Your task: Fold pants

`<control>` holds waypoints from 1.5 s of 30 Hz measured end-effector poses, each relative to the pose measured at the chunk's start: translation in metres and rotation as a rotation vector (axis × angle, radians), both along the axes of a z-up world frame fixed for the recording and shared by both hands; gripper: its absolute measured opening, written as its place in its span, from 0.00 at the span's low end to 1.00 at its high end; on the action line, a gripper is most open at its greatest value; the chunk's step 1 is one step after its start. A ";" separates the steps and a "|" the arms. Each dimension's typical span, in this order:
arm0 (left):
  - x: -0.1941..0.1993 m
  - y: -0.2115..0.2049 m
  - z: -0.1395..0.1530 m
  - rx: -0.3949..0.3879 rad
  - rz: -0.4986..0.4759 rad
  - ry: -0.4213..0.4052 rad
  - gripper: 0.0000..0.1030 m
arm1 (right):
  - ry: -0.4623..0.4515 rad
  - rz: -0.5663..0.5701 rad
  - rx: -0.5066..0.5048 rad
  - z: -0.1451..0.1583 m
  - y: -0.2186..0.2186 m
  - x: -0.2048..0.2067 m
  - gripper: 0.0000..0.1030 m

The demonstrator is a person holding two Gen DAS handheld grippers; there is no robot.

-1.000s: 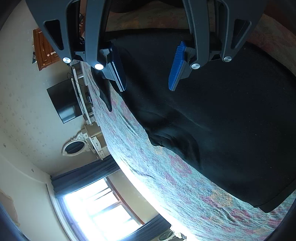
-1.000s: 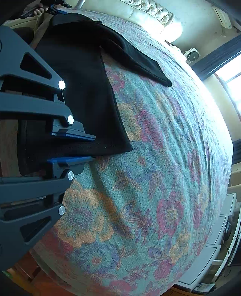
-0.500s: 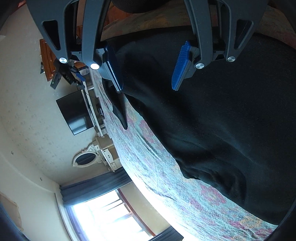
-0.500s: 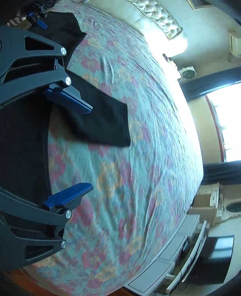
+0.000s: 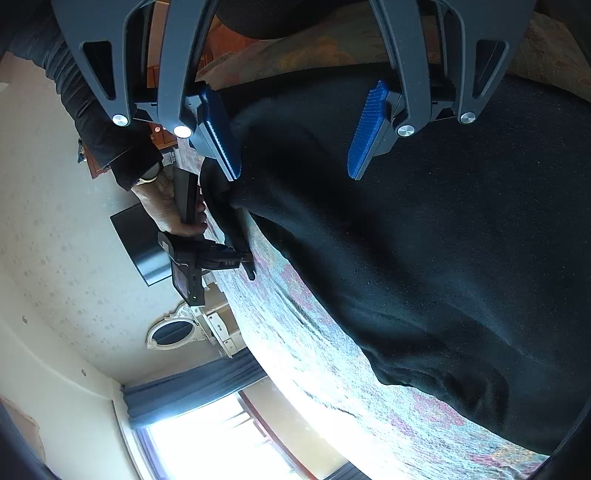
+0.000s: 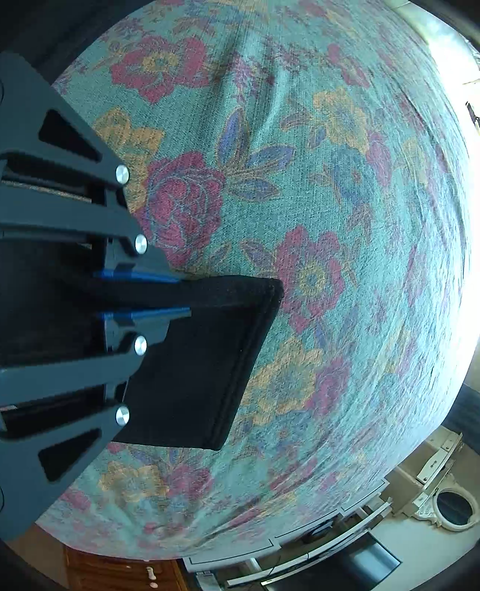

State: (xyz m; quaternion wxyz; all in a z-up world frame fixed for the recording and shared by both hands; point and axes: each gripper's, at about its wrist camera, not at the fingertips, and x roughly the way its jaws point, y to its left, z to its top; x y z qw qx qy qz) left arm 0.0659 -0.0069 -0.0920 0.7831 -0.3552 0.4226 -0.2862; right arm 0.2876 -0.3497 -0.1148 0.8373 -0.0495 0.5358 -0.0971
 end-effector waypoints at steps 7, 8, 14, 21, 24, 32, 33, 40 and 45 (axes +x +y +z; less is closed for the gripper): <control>-0.011 -0.020 0.013 -0.021 -0.008 -0.020 0.58 | -0.287 -0.060 0.157 0.078 -0.070 -0.112 0.07; -0.015 -0.027 0.017 -0.035 -0.019 -0.025 0.58 | -0.319 -0.078 0.188 0.086 -0.082 -0.127 0.07; -0.035 -0.081 0.028 -0.094 -0.104 -0.037 0.58 | -0.464 -0.198 0.341 0.101 -0.142 -0.211 0.07; -0.042 -0.140 0.012 -0.160 -0.101 0.025 0.58 | -0.487 -0.216 0.420 0.095 -0.152 -0.232 0.07; -0.041 -0.149 0.004 -0.158 -0.074 0.070 0.58 | -0.504 -0.210 0.446 0.097 -0.150 -0.234 0.07; -0.032 -0.139 -0.021 -0.149 0.113 0.169 0.67 | -0.561 -0.214 0.513 0.101 -0.160 -0.248 0.07; -0.032 -0.137 -0.024 -0.163 0.133 0.179 0.67 | -0.565 -0.216 0.526 0.101 -0.163 -0.250 0.07; -0.020 -0.126 -0.026 -0.234 0.240 0.209 0.67 | -0.555 -0.228 0.566 0.090 -0.173 -0.266 0.07; -0.018 -0.125 -0.034 -0.159 0.243 0.262 0.17 | -0.555 -0.246 0.597 0.079 -0.180 -0.280 0.07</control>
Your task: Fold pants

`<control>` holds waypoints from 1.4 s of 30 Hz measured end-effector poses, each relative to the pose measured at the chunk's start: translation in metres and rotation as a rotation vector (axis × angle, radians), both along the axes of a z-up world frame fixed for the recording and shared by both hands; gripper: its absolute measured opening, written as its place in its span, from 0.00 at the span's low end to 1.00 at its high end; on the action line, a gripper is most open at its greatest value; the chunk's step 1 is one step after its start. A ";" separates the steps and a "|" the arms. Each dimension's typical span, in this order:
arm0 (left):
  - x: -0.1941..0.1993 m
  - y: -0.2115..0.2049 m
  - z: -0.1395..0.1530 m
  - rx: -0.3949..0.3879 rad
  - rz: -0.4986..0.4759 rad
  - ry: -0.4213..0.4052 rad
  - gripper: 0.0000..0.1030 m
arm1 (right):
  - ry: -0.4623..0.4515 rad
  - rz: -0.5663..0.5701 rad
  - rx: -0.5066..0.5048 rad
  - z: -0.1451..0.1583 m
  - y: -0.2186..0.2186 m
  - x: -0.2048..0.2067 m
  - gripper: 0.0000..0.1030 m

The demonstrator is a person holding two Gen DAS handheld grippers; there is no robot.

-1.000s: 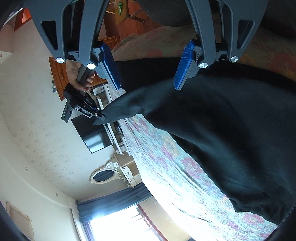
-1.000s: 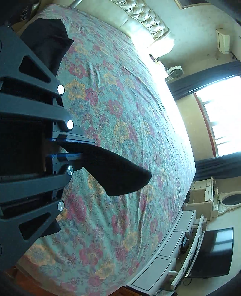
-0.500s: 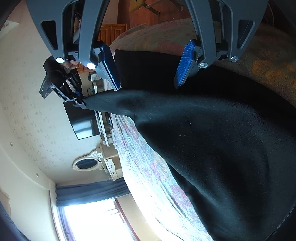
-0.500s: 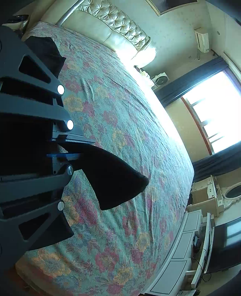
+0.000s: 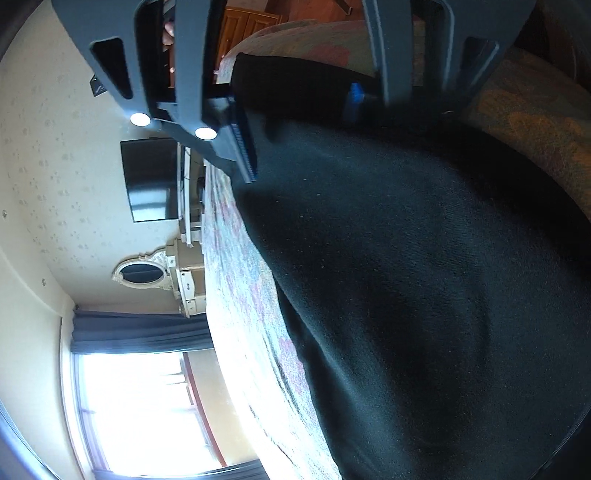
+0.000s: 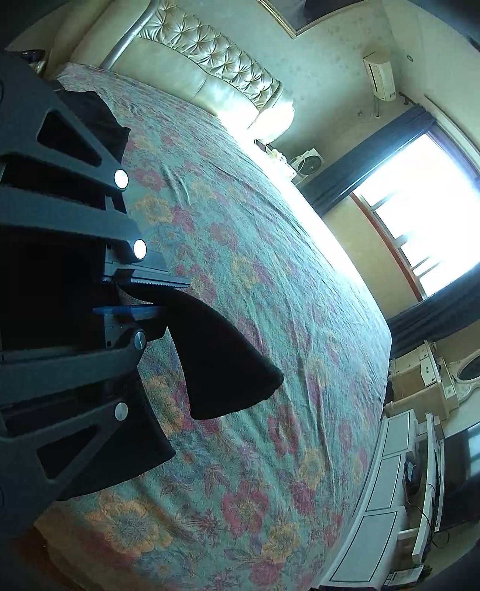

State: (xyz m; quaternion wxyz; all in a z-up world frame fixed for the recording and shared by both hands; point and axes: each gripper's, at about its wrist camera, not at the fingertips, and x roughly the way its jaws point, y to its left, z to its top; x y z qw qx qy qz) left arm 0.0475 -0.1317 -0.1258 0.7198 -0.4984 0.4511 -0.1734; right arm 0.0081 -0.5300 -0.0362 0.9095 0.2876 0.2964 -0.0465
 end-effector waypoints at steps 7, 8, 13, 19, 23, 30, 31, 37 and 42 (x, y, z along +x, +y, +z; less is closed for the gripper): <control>-0.014 0.002 0.013 0.027 -0.044 -0.079 0.13 | -0.053 -0.012 0.087 -0.016 -0.014 -0.041 0.07; -0.016 0.000 0.015 0.040 -0.053 -0.093 0.13 | -0.060 -0.016 0.103 -0.021 -0.017 -0.048 0.07; -0.014 -0.012 0.014 0.075 -0.087 -0.079 0.13 | -0.016 -0.045 0.129 -0.056 -0.024 -0.070 0.07; -0.019 -0.013 0.000 0.088 -0.081 -0.038 0.13 | 0.031 -0.107 0.219 -0.096 -0.039 -0.090 0.07; -0.018 -0.015 0.002 0.100 -0.095 -0.053 0.13 | 0.035 -0.105 0.304 -0.114 -0.047 -0.098 0.10; -0.018 -0.011 -0.003 0.077 -0.089 -0.041 0.13 | -0.035 -0.181 0.394 -0.120 -0.072 -0.095 0.36; -0.018 -0.012 -0.003 0.076 -0.089 -0.041 0.13 | -0.032 -0.159 0.381 -0.116 -0.070 -0.089 0.08; -0.017 -0.013 -0.004 0.081 -0.093 -0.040 0.13 | -0.158 -0.039 0.283 -0.044 -0.062 -0.051 0.07; -0.017 -0.012 -0.006 0.069 -0.089 -0.036 0.14 | -0.212 0.014 0.212 -0.031 -0.060 -0.068 0.07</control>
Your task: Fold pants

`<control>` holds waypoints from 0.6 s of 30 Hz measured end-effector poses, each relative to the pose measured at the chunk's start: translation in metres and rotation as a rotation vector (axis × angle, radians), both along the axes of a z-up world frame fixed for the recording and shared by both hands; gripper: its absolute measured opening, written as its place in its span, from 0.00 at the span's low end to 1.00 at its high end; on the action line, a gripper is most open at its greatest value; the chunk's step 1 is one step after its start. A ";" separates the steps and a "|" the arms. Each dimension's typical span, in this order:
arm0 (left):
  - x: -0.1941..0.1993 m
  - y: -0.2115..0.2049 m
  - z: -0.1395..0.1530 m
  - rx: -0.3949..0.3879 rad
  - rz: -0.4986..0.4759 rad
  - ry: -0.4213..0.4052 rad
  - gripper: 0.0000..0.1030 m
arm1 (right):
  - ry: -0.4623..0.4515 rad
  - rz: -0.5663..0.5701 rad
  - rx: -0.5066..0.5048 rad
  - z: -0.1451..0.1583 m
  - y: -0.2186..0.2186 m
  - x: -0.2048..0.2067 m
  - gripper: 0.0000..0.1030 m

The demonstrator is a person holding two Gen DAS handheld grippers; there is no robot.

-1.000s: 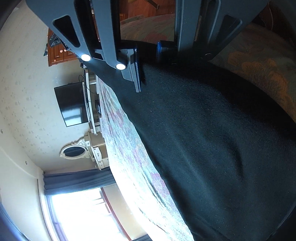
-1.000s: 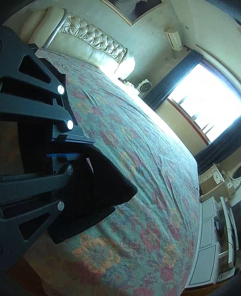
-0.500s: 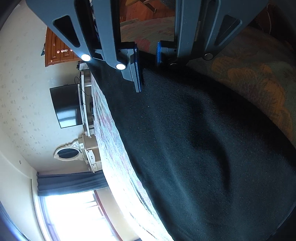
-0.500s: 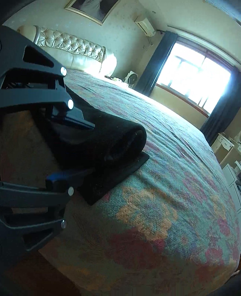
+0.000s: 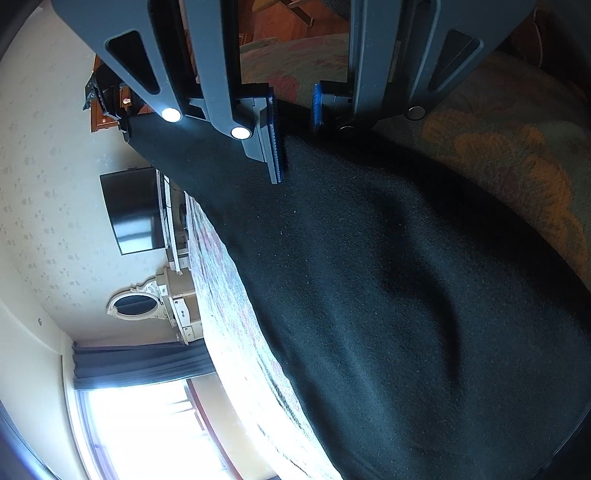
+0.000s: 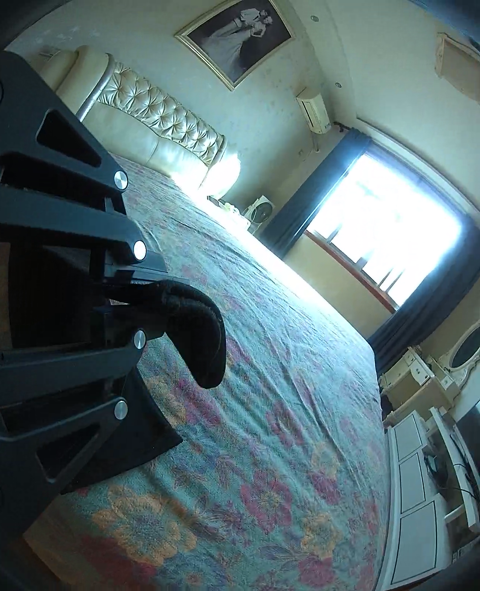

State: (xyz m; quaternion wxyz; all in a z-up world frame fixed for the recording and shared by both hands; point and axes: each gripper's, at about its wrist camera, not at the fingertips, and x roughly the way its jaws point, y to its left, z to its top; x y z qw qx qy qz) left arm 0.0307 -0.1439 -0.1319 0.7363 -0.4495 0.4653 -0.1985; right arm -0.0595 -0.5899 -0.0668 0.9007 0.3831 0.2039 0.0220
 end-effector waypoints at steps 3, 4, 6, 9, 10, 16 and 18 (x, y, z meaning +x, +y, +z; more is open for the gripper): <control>0.000 0.003 -0.004 -0.008 -0.002 0.001 0.14 | 0.150 -0.054 0.046 -0.048 -0.016 -0.021 0.07; 0.000 0.003 -0.004 -0.007 -0.005 0.000 0.14 | 0.192 -0.071 0.070 -0.065 -0.020 -0.028 0.07; 0.000 0.006 -0.007 -0.012 -0.008 0.000 0.14 | 0.235 -0.090 0.117 -0.092 -0.024 -0.038 0.07; 0.001 0.007 -0.008 -0.015 -0.011 0.002 0.14 | 0.246 -0.103 0.128 -0.107 -0.023 -0.040 0.07; 0.001 0.008 -0.008 -0.016 -0.010 0.004 0.14 | 0.243 -0.105 0.126 -0.107 -0.022 -0.040 0.07; -0.001 0.008 -0.002 0.029 -0.043 -0.004 0.14 | 0.234 -0.138 0.092 -0.102 -0.028 -0.035 0.07; -0.002 0.008 0.000 0.056 -0.071 -0.015 0.14 | 0.239 -0.144 0.096 -0.104 -0.029 -0.033 0.07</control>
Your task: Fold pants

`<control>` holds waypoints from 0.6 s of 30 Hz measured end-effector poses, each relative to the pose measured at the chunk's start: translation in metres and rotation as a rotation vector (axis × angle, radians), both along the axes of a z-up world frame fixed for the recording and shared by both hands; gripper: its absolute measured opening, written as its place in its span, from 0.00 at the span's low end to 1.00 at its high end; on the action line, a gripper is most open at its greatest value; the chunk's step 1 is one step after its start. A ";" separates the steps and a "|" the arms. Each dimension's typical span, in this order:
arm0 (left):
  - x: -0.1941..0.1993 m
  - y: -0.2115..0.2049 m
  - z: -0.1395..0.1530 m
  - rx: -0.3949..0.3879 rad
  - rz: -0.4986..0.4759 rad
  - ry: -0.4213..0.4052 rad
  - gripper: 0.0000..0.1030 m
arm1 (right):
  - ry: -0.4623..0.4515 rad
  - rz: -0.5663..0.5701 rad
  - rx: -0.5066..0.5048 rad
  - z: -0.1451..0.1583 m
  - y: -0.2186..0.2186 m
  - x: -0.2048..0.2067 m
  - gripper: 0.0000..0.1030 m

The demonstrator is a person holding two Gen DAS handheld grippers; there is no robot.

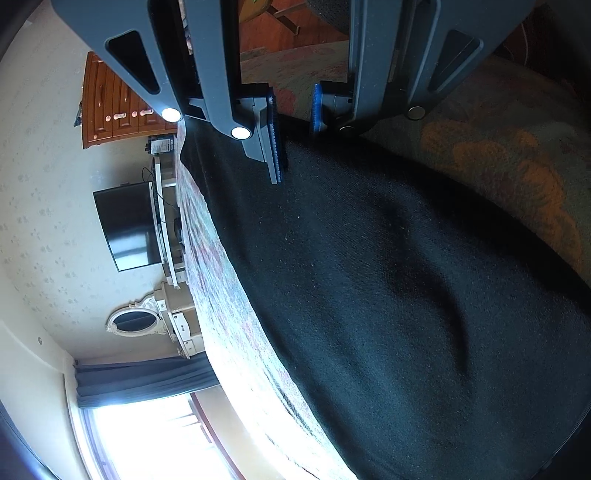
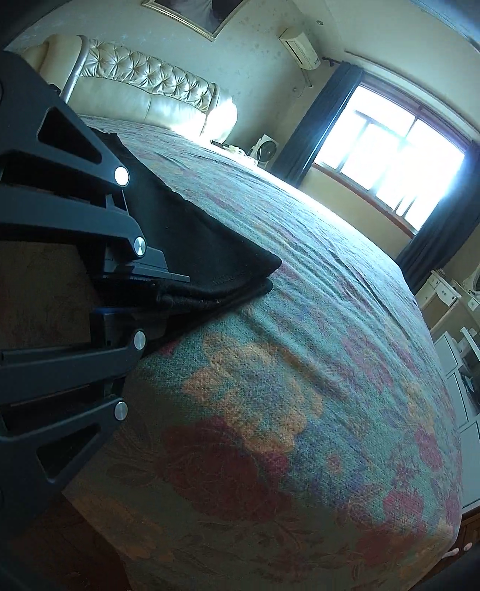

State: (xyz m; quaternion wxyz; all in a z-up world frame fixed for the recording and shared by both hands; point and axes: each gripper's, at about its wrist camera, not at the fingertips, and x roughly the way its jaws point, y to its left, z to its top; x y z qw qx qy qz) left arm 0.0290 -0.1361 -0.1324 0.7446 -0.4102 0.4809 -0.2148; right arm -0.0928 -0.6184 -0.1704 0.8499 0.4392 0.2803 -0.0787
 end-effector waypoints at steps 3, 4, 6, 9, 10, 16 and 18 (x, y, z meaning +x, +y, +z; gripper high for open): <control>0.001 0.000 0.000 0.022 -0.032 -0.001 0.14 | 0.010 0.012 0.029 0.003 -0.008 -0.001 0.14; 0.001 0.001 0.000 0.019 -0.036 0.007 0.14 | 0.013 -0.012 0.030 0.007 -0.013 -0.006 0.24; 0.001 0.003 -0.001 0.003 -0.037 0.027 0.14 | 0.037 -0.082 -0.018 0.020 -0.024 -0.017 0.70; -0.004 0.004 0.002 0.005 -0.047 0.035 0.14 | 0.023 -0.015 -0.027 0.031 -0.042 -0.013 0.74; -0.006 0.003 0.006 0.013 -0.057 0.027 0.14 | 0.021 0.022 -0.019 0.032 -0.046 -0.008 0.74; -0.021 -0.016 0.060 0.130 -0.207 -0.205 0.65 | 0.009 0.208 0.098 0.024 -0.061 0.036 0.75; -0.024 -0.019 0.082 0.246 -0.231 -0.324 0.80 | 0.027 0.247 0.181 0.013 -0.066 0.047 0.75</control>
